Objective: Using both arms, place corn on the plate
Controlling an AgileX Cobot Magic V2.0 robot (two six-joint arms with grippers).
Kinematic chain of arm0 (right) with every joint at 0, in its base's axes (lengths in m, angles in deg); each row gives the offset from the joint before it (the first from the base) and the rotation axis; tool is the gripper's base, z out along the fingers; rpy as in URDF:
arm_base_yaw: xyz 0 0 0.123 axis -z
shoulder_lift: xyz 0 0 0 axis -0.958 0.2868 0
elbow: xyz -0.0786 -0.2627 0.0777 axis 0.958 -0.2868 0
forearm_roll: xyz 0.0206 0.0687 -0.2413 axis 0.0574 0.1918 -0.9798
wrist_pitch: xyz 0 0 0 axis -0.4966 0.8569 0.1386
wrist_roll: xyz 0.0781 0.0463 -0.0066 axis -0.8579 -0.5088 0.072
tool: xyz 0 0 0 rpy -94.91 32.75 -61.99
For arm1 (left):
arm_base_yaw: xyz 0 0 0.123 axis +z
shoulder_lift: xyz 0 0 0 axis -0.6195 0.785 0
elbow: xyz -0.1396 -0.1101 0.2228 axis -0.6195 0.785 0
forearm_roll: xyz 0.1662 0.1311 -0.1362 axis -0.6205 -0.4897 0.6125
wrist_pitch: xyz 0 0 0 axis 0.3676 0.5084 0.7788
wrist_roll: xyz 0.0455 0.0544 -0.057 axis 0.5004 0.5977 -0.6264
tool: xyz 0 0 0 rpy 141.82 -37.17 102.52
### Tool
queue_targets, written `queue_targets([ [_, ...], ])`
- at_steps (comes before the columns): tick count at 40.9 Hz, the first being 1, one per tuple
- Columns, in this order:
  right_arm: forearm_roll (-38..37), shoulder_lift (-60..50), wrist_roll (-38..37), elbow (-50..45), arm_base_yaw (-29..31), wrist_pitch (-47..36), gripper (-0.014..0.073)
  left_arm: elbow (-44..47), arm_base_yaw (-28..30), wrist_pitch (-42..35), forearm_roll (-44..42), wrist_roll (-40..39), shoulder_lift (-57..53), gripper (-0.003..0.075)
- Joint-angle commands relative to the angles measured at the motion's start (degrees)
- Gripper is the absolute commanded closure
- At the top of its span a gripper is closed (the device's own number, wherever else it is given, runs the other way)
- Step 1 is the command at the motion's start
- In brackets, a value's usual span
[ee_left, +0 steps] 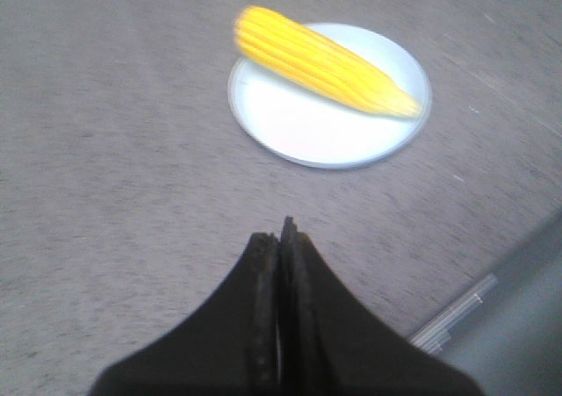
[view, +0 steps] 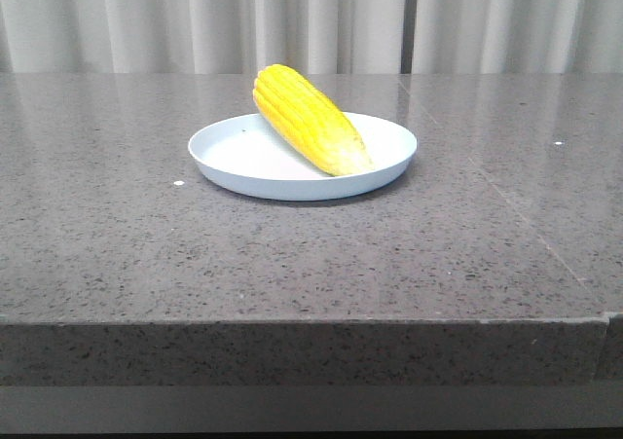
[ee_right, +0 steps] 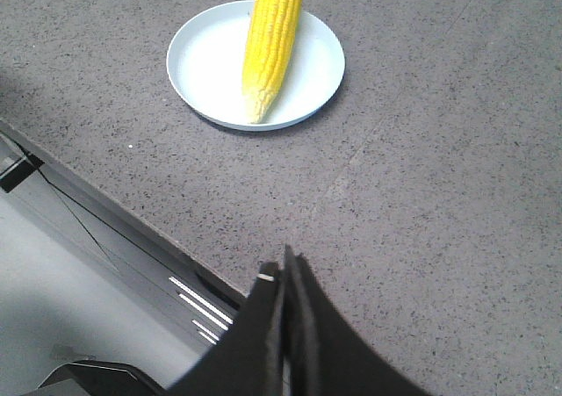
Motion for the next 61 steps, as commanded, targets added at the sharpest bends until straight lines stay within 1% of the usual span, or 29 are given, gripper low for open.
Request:
queue_targets([
  [1,-0.60,0.29,-0.06,1.12,0.17,-4.09,0.0680,4.13,6.06,-11.01,-0.29,-0.70,-5.38,0.0741],
  [8,-0.60,0.29,-0.06,1.12,0.17,-4.09,0.0680,17.73,16.48,-23.54,-0.54,-0.70,-16.51,0.0741],
  [15,-0.60,0.29,-0.06,1.12,0.17,-4.09,0.0680,30.48,23.40,-32.36,-0.54,-0.70,-25.45,0.0741],
  [22,-0.60,0.29,-0.06,1.12,0.17,-4.09,0.0680,41.58,26.56,-41.59,-0.44,-0.70,-32.49,0.0741],
  [26,-0.60,0.29,-0.06,1.12,0.17,-4.09,0.0680,46.62,27.17,-48.61,-0.44,-0.70,-35.79,0.0741],
  [30,-0.60,0.29,-0.06,1.12,0.17,-4.09,0.0680,50.08,27.17,-53.16,-0.15,-0.70,-37.33,0.0741],
  [32,-0.59,0.29,-0.06,1.12,0.17,-4.01,0.0680,49.79,27.28,-50.84,-0.02,-0.70,-37.20,0.0741],
  [61,-0.54,0.29,-0.06,1.12,0.17,-3.88,0.0680,49.92,28.15,-50.91,1.61,-0.70,-37.20,0.0741],
])
